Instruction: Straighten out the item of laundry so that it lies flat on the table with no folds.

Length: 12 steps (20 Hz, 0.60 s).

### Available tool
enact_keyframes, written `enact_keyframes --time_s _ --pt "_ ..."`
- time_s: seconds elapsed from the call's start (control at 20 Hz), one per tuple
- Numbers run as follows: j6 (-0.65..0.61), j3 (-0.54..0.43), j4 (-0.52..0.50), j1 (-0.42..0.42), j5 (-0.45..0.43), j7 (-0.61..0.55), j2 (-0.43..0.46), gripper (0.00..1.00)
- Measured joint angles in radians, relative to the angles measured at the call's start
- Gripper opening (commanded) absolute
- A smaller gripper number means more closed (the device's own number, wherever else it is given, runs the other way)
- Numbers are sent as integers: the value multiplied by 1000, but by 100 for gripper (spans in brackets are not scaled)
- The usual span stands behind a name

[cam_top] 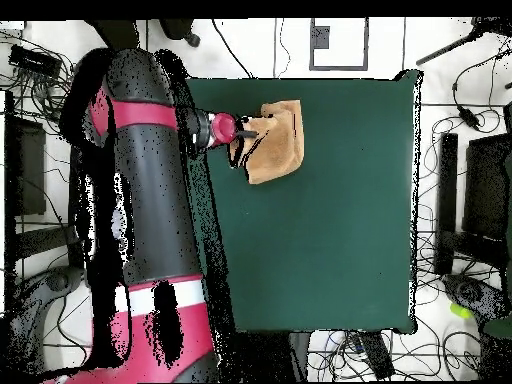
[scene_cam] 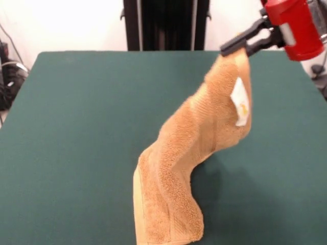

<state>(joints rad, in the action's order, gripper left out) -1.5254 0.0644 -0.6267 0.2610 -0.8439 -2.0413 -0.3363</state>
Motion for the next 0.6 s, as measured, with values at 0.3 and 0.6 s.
enact_keyframes --time_s 0.3,0.6 --pt "348 -17 -179 -70 225 -57 -169 0" --pt "876 -206 -538 -339 483 -68 -418 0"
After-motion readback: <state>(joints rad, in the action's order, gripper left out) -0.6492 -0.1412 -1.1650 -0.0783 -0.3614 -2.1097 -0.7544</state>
